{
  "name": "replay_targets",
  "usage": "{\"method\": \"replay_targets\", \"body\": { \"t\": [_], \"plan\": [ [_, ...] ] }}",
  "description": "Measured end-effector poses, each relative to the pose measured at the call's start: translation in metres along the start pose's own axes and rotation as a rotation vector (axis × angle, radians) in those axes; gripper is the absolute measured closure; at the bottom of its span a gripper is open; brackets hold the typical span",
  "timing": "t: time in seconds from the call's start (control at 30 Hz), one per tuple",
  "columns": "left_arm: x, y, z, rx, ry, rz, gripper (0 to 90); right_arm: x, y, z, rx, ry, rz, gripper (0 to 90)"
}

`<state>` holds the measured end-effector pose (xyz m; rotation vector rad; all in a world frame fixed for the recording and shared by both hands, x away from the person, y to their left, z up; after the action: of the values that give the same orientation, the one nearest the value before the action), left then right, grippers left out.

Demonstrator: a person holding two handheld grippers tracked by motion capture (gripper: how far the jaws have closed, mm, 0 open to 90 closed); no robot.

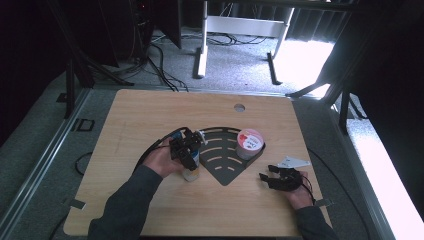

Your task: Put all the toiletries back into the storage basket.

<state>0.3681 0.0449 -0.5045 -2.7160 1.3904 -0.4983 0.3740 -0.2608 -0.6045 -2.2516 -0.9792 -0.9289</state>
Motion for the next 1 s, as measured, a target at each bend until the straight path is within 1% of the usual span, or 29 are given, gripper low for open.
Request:
{"method": "replay_targets", "body": {
  "t": [0.13, 0.17, 0.3, 0.43, 0.47, 0.57, 0.77, 1.0],
  "plan": [
    [0.003, 0.002, 0.0, -0.007, 0.005, 0.003, 55.0, 0.0, 0.0, 0.0, 0.0, 0.0, 0.0, 43.9],
    [0.005, 0.003, -0.001, -0.005, 0.011, 0.013, 55.1, 0.0, 0.0, 0.0, 0.001, 0.001, 0.001, 43.9],
    [0.008, 0.005, -0.002, -0.009, 0.015, 0.022, 55.1, 0.0, 0.0, 0.0, 0.002, 0.001, 0.002, 43.8],
    [0.012, 0.007, -0.001, -0.003, 0.012, 0.033, 55.1, 0.0, 0.0, 0.0, 0.0, 0.0, 0.0, 43.9],
    [0.013, 0.008, -0.001, -0.006, 0.015, 0.029, 55.1, 0.0, 0.0, 0.0, 0.001, 0.001, 0.0, 43.9],
    [0.016, 0.01, -0.002, -0.014, 0.015, 0.035, 55.1, 0.0, 0.0, 0.0, 0.002, 0.001, 0.001, 43.9],
    [0.026, 0.015, -0.003, -0.028, 0.032, 0.053, 55.1, 0.0, 0.0, 0.0, 0.002, 0.001, 0.001, 43.9],
    [0.034, 0.018, -0.005, -0.03, 0.045, 0.056, 55.1, 0.0, 0.0, 0.0, 0.004, 0.002, 0.0, 43.9]
  ]
}}
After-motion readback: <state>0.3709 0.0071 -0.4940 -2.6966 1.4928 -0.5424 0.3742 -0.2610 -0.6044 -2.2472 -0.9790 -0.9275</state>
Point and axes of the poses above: each handheld gripper's, and its own axes: z roughly forward along the jaws, x roughly out of its top, y roughly to its right, the point moved 7 cm from there along z, roughly forward along the jaws, and after that the axes turned 12 degrees about x, right-handed, at the moved point
